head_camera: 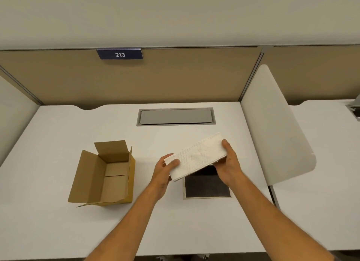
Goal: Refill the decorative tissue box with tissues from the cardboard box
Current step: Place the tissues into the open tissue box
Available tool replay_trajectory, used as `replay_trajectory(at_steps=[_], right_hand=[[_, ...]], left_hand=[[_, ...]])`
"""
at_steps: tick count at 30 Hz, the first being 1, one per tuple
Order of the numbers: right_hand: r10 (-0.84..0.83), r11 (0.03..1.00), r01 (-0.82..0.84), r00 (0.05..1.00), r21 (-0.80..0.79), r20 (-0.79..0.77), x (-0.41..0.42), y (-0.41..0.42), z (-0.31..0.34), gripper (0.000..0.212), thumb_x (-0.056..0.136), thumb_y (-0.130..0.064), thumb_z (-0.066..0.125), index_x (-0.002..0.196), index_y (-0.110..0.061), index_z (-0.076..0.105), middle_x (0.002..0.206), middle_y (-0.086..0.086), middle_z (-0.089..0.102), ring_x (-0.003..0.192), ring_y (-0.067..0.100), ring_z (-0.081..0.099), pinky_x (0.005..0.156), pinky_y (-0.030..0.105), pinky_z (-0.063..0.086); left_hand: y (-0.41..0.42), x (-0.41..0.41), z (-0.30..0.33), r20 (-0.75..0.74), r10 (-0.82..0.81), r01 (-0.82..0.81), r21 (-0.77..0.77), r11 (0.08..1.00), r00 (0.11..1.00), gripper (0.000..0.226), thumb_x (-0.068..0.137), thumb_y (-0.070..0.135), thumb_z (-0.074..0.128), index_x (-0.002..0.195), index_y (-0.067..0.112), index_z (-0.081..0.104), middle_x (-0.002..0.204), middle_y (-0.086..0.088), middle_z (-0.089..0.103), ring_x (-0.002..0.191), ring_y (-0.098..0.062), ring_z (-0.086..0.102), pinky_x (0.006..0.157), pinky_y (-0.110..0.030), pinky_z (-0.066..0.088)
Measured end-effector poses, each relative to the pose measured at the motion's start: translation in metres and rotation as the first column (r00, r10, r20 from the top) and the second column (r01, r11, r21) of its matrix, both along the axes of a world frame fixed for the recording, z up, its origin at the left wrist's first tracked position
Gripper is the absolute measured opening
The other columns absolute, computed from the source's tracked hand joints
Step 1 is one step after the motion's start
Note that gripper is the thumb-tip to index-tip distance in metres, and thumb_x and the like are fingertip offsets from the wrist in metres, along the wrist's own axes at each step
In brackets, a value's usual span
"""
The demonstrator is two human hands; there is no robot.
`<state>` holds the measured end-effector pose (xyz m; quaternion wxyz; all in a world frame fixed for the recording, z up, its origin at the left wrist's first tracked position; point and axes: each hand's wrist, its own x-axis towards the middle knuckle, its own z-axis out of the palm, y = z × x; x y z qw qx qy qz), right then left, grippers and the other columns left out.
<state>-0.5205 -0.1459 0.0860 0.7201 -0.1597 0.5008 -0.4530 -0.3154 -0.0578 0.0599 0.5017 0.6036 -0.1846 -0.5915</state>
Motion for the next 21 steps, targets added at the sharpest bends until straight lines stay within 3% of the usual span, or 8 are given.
replay_trajectory(at_steps=[3, 8, 14, 18, 21], right_hand=[[0.031, 0.999, -0.031, 0.998, 0.007, -0.052, -0.023, 0.0, -0.005, 0.041, 0.093, -0.034, 0.063, 0.128, -0.014, 0.061, 0.127, 0.014, 0.067, 0.114, 0.029, 0.063, 0.087, 0.039, 0.055], [0.145, 0.989, -0.144, 0.975, 0.018, -0.168, -0.057, 0.014, -0.024, 0.04, 0.096, -0.026, 0.058, 0.132, -0.008, 0.059, 0.127, 0.013, 0.069, 0.11, 0.026, 0.067, 0.078, 0.033, 0.057], [0.275, 0.961, -0.26, 0.92, 0.093, -0.279, -0.084, 0.027, -0.065, 0.03, 0.097, -0.023, 0.055, 0.124, -0.011, 0.064, 0.125, 0.011, 0.07, 0.118, 0.031, 0.064, 0.096, 0.046, 0.054], [0.335, 0.942, -0.291, 0.839, 0.167, -0.428, -0.088, 0.03, -0.082, 0.021, 0.099, -0.028, 0.052, 0.109, -0.018, 0.067, 0.113, 0.011, 0.072, 0.102, 0.026, 0.064, 0.08, 0.035, 0.049], [0.374, 0.927, -0.309, 0.797, 0.213, -0.474, -0.092, 0.03, -0.099, 0.019, 0.098, -0.028, 0.051, 0.103, -0.019, 0.067, 0.113, 0.014, 0.071, 0.097, 0.025, 0.063, 0.08, 0.039, 0.047]], left_hand=[[-0.005, -0.004, -0.003, -0.013, 0.005, -0.005, 0.028, 1.0, 1.0, 0.043, 0.089, 0.024, 0.072, 0.13, 0.017, 0.06, 0.126, -0.004, 0.068, 0.115, -0.026, 0.064, 0.083, -0.033, 0.058], [0.002, -0.011, -0.019, 0.001, -0.032, 0.031, 0.099, 0.995, 0.999, 0.036, 0.087, 0.022, 0.075, 0.122, 0.017, 0.068, 0.117, 0.002, 0.075, 0.109, -0.021, 0.07, 0.09, -0.036, 0.058], [0.008, -0.022, -0.046, 0.063, -0.055, 0.044, 0.17, 0.984, 0.996, 0.03, 0.086, 0.019, 0.076, 0.116, 0.015, 0.073, 0.11, 0.0, 0.078, 0.101, -0.019, 0.072, 0.077, -0.026, 0.054], [0.003, -0.029, -0.061, 0.109, -0.058, 0.035, 0.197, 0.98, 0.992, 0.029, 0.085, 0.018, 0.077, 0.113, 0.016, 0.075, 0.106, 0.002, 0.078, 0.101, -0.017, 0.072, 0.074, -0.022, 0.053], [0.001, -0.039, -0.071, 0.147, -0.064, 0.033, 0.205, 0.978, 0.987, 0.024, 0.089, 0.017, 0.074, 0.113, 0.018, 0.073, 0.105, 0.004, 0.077, 0.095, -0.011, 0.071, 0.07, -0.016, 0.052]])
